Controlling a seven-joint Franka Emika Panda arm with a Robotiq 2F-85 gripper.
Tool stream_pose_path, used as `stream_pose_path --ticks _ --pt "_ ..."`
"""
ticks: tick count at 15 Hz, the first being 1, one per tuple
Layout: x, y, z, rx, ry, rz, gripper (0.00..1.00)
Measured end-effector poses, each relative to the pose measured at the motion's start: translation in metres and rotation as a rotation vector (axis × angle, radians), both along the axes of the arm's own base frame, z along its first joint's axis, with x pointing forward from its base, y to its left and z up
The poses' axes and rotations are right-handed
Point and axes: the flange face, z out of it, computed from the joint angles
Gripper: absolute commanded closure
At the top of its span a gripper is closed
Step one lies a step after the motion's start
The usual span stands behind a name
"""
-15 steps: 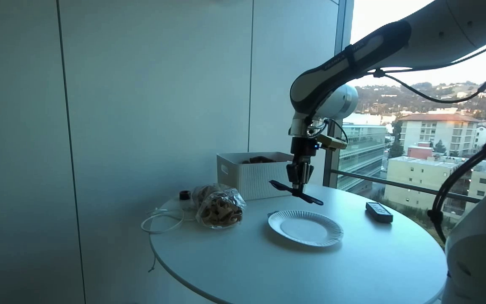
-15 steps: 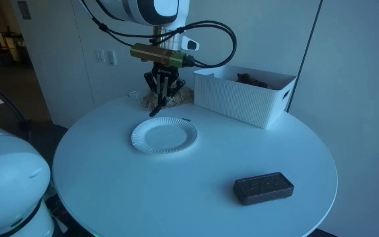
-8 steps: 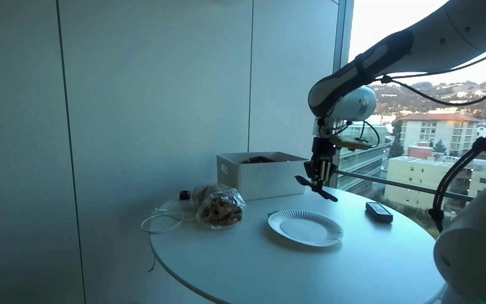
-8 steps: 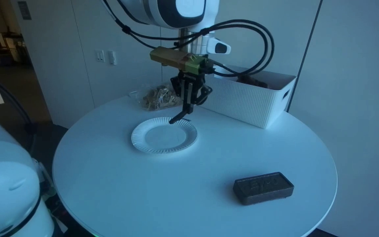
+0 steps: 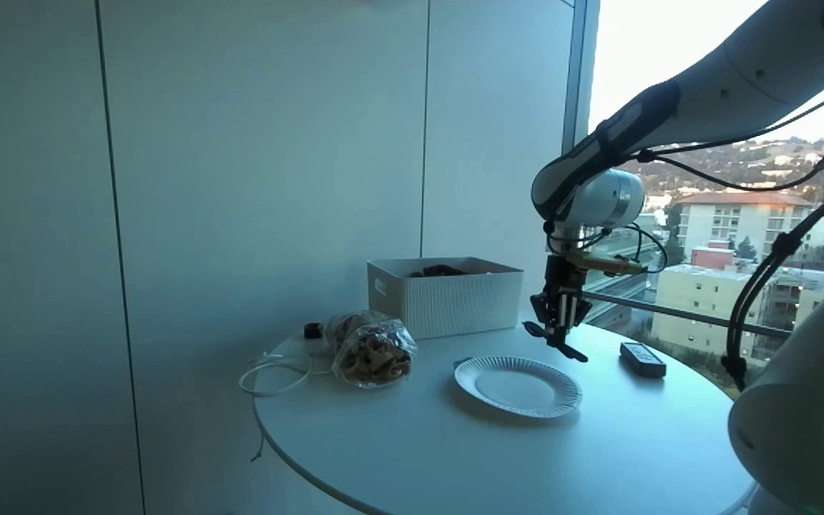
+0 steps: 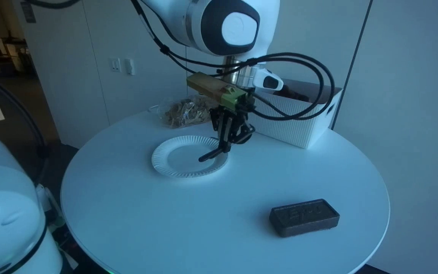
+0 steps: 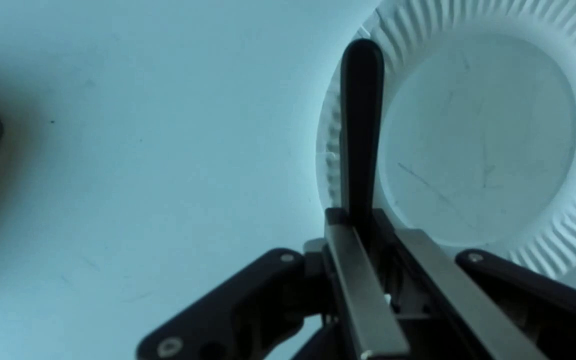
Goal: Take the utensils off of the plate and put the rubber bands on it
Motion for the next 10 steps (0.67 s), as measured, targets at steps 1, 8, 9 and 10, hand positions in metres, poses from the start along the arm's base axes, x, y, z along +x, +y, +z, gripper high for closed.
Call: stream_pose_path --ticks 1,8,9,10 --pt "0.002 0.0 -0.008 0.008 0.014 -0.013 0.94" --pt "0.011 -0.027 -0.04 -0.03 0.004 -0.145 0.6" --pt "0.011 -0.032 -0.041 -0.044 -0.006 -0.164 0.59" --pt "0.011 -0.036 -0.042 -0.049 -0.01 -0.176 0.53"
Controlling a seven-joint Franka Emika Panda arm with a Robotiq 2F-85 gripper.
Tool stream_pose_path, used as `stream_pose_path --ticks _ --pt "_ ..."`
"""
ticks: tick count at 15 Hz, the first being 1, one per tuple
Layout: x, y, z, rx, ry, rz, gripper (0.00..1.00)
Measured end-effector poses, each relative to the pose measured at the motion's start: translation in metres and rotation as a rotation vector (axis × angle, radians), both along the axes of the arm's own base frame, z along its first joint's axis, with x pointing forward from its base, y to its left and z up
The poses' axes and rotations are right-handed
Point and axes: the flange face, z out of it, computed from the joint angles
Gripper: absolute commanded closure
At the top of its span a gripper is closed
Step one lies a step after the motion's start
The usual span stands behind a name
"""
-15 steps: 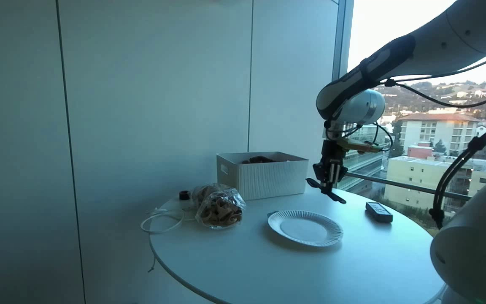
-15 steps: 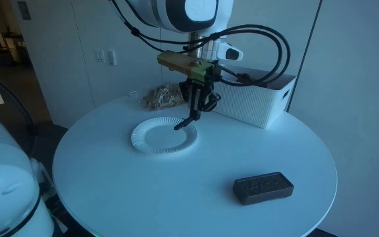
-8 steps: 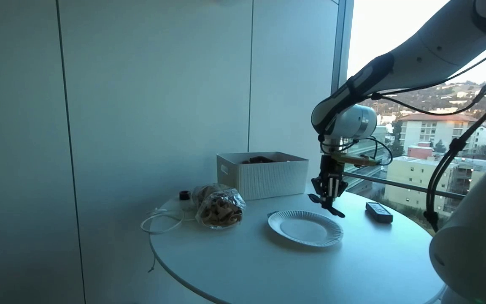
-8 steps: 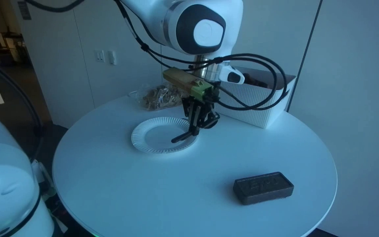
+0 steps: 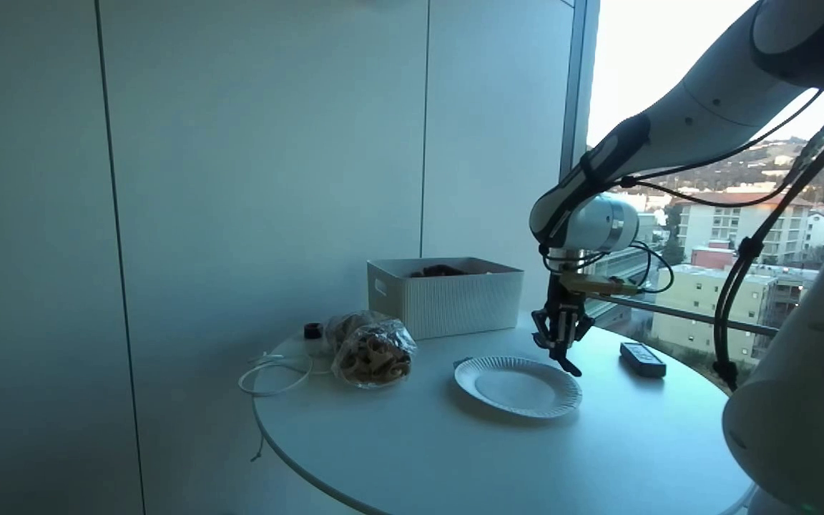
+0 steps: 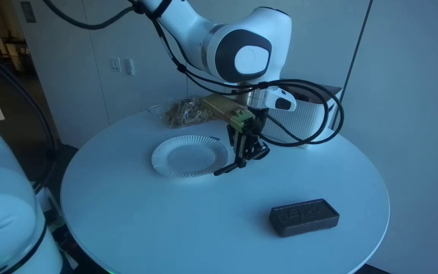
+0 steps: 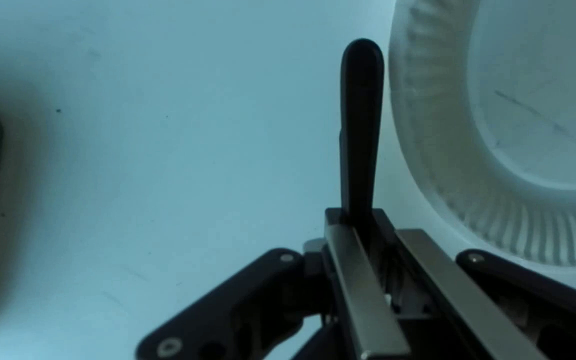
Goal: Take the utensils off of the plate and put the rubber bands on it
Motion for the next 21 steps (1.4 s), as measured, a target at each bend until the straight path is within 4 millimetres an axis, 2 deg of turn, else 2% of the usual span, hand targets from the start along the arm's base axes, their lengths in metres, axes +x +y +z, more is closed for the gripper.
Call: stream_pose_path --ticks 3,5,7,10,13,15,21 --pt "-0.001 0.0 0.0 0.015 -0.003 0.001 0.3" --pt "-0.002 0.007 0.004 0.042 0.014 0.042 0.15" --pt "-0.007 0.017 0.022 0.059 0.013 0.107 0.01" --pt "-0.022 0.043 0.07 0.045 0.004 0.255 0.0" --pt "-0.035 0.087 0.11 0.061 0.019 0.414 0.0" --pt "-0.033 0.123 0.121 0.061 0.038 0.52 0.0" --pt "-0.013 0.237 0.103 0.053 0.123 0.856 0.0"
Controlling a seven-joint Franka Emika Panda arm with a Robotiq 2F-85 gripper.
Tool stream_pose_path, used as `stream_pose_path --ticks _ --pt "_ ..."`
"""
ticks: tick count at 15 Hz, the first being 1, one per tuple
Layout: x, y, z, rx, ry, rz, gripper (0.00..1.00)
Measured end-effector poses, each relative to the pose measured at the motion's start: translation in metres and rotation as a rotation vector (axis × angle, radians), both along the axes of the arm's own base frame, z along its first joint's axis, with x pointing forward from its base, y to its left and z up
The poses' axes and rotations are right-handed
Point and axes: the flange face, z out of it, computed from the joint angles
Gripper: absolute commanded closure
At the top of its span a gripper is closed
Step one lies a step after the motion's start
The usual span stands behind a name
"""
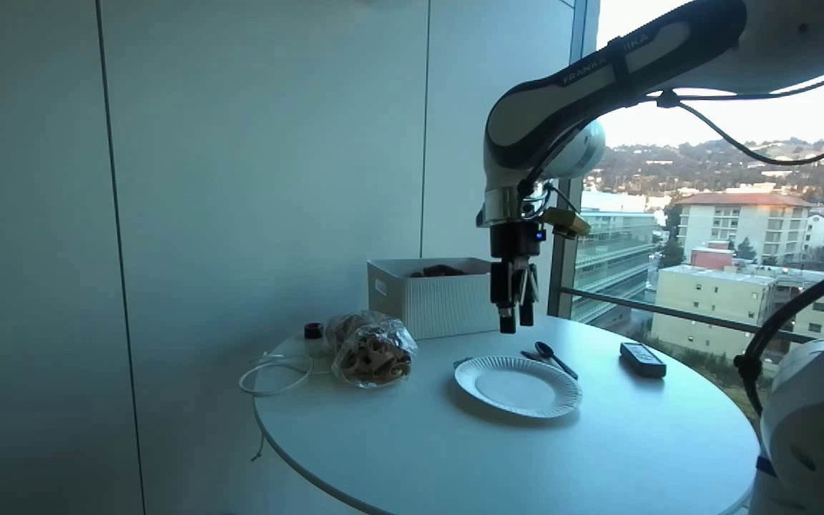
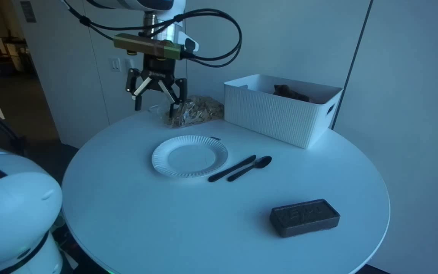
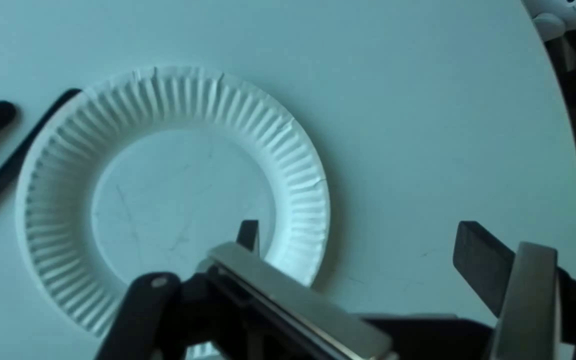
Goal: Take the utensils off of the plate and put the rubber bands on it
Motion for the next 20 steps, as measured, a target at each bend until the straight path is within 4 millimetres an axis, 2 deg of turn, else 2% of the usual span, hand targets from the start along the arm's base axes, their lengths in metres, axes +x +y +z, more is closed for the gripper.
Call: stream_pose_path --ticks 2,3,9,11,13,15,18,20 --pt "0.002 0.025 -0.002 -0.007 0.003 0.092 0.0" --pt "0.002 0.029 -0.003 -0.009 0.005 0.1 0.0" --pt "0.001 0.025 -0.007 -0.005 0.015 0.09 0.0" --pt "0.002 0.027 -0.016 -0.003 0.036 0.106 0.0" --pt "0.009 0.033 -0.037 0.004 0.075 0.133 0.0" --pt "0.018 0.048 -0.069 0.004 0.132 0.19 0.0" --pt "0.033 0.089 -0.122 -0.012 0.188 0.34 0.0" --pt "0.045 0.121 -0.147 -0.072 0.132 0.417 0.0"
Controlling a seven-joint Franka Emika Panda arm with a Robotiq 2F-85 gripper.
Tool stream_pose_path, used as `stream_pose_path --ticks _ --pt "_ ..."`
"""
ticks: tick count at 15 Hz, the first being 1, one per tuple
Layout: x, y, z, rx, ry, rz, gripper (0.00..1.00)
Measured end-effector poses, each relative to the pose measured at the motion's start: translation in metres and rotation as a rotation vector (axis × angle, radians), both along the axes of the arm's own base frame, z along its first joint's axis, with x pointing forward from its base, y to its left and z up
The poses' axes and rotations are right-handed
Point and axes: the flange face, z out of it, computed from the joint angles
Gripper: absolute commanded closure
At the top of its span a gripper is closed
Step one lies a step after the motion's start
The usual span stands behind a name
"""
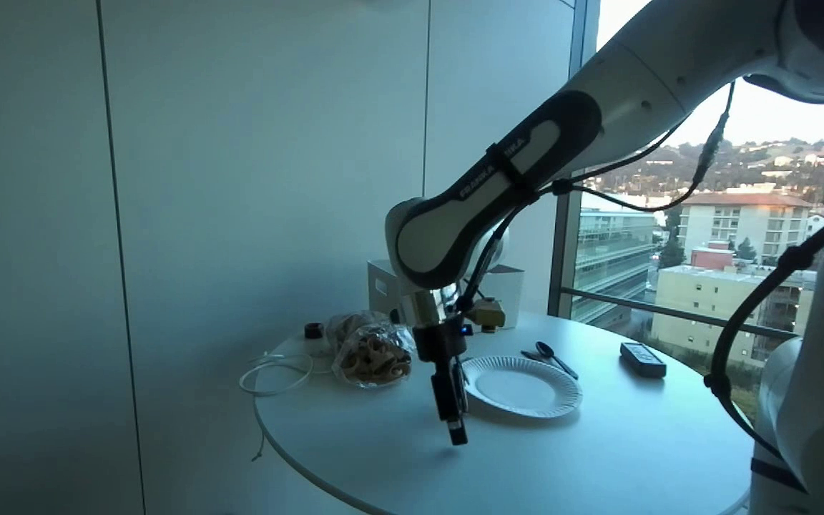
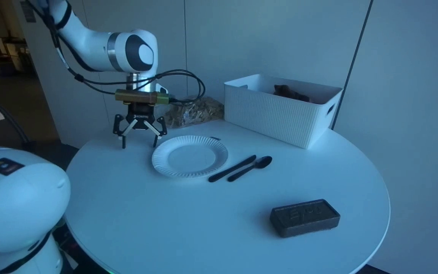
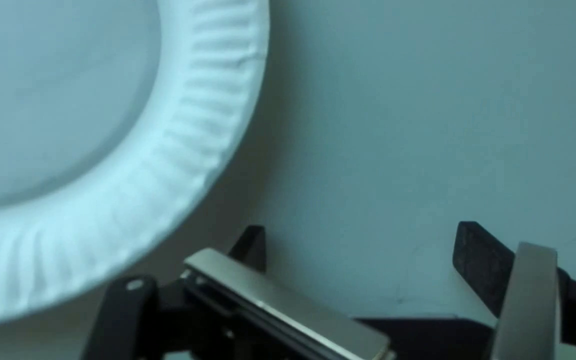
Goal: Take the utensils off of the plate and put the rubber bands on it
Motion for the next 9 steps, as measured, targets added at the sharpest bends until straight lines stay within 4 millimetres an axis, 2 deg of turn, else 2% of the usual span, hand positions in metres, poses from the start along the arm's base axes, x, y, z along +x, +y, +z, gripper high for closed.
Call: stream_pose_path --ticks 2,5,7,9 --pt "0.006 0.026 -0.006 -0.042 -0.086 0.033 0.0" --pt "0.011 0.055 0.004 -0.067 -0.227 0.025 0.0" --pt "0.012 0.065 0.01 -0.063 -0.274 0.01 0.0" --pt "0.012 0.065 0.012 -0.062 -0.282 0.005 0.0"
